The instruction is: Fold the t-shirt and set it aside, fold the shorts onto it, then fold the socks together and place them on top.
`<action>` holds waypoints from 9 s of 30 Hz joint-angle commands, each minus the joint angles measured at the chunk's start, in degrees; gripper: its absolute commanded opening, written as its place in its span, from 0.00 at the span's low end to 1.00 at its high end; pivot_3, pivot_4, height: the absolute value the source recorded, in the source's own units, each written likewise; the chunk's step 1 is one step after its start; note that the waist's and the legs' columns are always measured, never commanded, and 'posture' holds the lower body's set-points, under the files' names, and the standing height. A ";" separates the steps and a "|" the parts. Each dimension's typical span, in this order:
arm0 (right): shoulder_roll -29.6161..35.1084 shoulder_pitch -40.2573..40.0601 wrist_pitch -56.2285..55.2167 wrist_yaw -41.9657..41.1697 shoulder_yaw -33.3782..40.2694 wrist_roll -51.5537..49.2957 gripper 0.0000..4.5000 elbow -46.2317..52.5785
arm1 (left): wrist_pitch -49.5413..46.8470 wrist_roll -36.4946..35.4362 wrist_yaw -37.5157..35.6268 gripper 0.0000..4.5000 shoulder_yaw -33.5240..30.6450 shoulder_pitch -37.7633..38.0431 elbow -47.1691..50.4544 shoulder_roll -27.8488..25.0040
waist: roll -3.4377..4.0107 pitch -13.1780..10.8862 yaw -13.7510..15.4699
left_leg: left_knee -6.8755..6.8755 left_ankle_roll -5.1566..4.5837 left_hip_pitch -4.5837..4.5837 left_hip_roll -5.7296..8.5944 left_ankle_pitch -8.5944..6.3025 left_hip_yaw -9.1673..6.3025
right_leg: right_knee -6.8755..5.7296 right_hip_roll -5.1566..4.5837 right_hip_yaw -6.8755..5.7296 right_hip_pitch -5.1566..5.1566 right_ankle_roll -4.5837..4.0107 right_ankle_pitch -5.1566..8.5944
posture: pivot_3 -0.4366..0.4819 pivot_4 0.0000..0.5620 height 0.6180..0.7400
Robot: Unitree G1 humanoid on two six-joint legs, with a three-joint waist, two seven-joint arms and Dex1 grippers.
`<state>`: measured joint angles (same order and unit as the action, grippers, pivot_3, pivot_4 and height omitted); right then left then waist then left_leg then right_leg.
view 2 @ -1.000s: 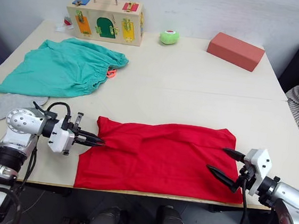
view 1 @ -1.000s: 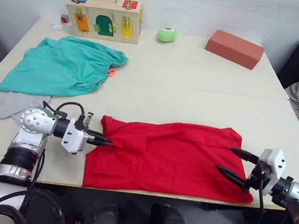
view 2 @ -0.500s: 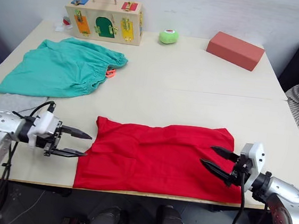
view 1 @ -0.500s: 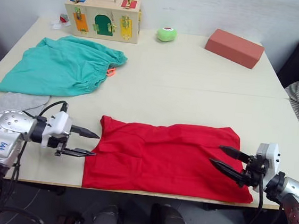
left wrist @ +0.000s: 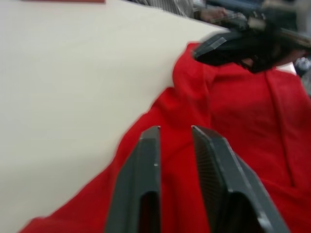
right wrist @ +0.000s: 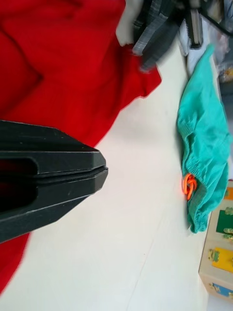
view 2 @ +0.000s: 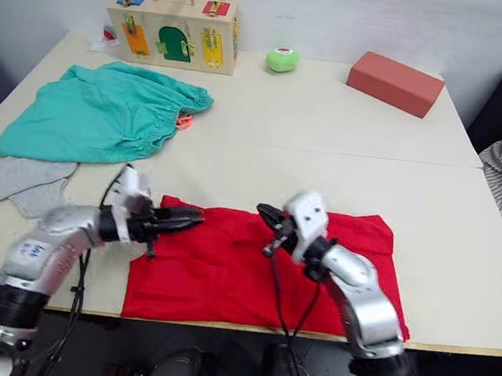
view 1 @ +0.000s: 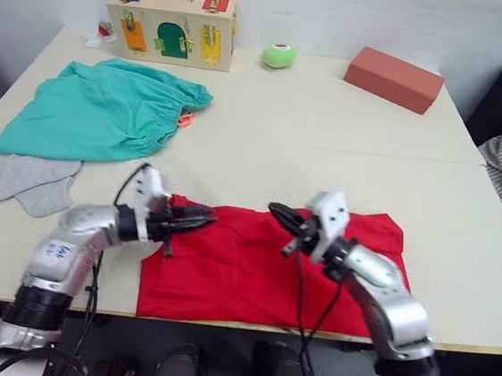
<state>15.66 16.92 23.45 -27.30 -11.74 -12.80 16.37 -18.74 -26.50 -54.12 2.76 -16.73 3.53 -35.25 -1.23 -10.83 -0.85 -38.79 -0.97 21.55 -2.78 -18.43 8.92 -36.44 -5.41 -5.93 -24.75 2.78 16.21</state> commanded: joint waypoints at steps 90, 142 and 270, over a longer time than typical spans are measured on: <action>14.46 -13.52 -10.76 -13.48 28.34 -15.32 0.00 -9.42 | 6.84 6.15 2.99 0.01 -10.87 -2.60 -11.56 1.26 | 0.07 0.17 -1.12 | 0.87 0.11 -0.31 0.01 0.37 -0.22 | 0.37 0.00 -0.19 0.21 0.00 -0.02 | 0.48 0.27 1.00; 26.40 51.87 -27.23 -39.46 -1.59 24.98 0.00 -89.70 | 2.30 -7.77 -0.15 1.00 -16.78 15.28 18.00 -2.00 | 0.46 -0.11 -2.06 | 0.68 0.15 -0.17 0.05 0.40 -0.19 | 0.38 -0.07 -0.19 0.16 -0.09 -0.01 | 0.48 0.27 1.00; 2.45 3.27 69.05 0.63 14.84 -38.06 1.00 8.59 | -4.22 17.11 -5.13 0.99 4.99 -44.04 -58.23 7.27 | -0.22 0.21 -0.37 | 0.51 -0.01 0.66 0.08 0.50 -0.01 | -0.02 0.12 -0.37 -0.73 -0.11 -0.12 | 0.48 0.27 1.00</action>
<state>18.68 21.88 91.16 -28.91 6.05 -48.21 24.83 -25.10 -10.77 -59.84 8.19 -58.59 -51.29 -28.28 -1.45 -10.62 -1.21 -38.29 -1.00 22.20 -2.70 -17.92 8.90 -36.48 -5.32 -6.28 -25.47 2.66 16.09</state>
